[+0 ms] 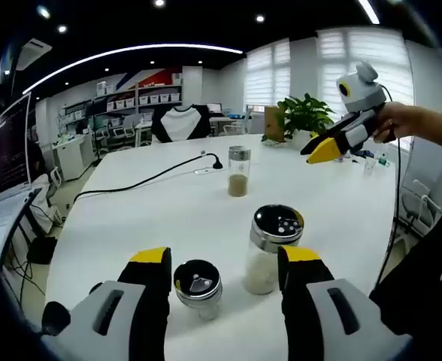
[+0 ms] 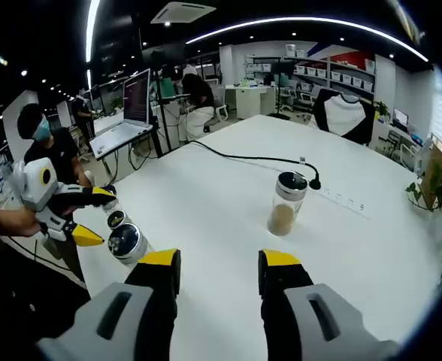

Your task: Rotate the seasoning bottle until the label or dispensing opening points toward the visible target arrow and the bottle remains upright within the marked orientation range

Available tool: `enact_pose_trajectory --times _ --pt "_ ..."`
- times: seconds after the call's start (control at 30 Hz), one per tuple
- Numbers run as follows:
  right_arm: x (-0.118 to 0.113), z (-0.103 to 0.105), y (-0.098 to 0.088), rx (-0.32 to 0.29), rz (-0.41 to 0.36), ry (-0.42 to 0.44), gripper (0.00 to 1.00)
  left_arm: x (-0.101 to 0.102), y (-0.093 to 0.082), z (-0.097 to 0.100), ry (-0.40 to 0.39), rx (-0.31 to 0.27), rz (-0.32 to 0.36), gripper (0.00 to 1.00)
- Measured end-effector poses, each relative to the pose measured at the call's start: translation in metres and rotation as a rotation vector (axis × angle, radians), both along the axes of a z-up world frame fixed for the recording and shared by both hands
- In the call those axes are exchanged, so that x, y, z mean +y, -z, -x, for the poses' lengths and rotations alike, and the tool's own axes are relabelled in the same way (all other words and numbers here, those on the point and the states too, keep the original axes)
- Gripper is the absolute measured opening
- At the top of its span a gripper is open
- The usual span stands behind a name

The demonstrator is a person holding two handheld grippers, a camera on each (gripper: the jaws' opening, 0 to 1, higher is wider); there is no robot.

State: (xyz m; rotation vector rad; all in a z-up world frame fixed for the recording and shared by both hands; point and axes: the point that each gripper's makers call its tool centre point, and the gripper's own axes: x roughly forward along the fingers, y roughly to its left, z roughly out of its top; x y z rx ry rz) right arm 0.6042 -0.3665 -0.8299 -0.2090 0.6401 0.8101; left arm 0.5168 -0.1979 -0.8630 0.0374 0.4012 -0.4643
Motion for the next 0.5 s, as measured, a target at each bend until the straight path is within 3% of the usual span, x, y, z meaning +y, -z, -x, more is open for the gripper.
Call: enact_pose_trajectory --times 0.07,0.23,0.37,0.5 --pt "-0.001 -0.007 -0.003 -0.007 0.0 0.011 0.41 -0.002 -0.001 0.001 0.01 -0.007 -0.026 0.76" --pt "0.0 -0.025 -0.009 -0.026 0.001 0.04 0.43 -0.014 -0.005 0.007 0.066 0.006 -0.015 0.88" --pt "0.0 -0.035 -0.001 -0.016 0.019 0.061 0.45 -0.019 -0.005 0.008 0.069 0.022 0.015 0.99" --pt "-0.001 -0.049 0.003 -0.044 0.049 0.075 0.58 -0.022 -0.006 0.009 0.072 0.024 0.006 1.0"
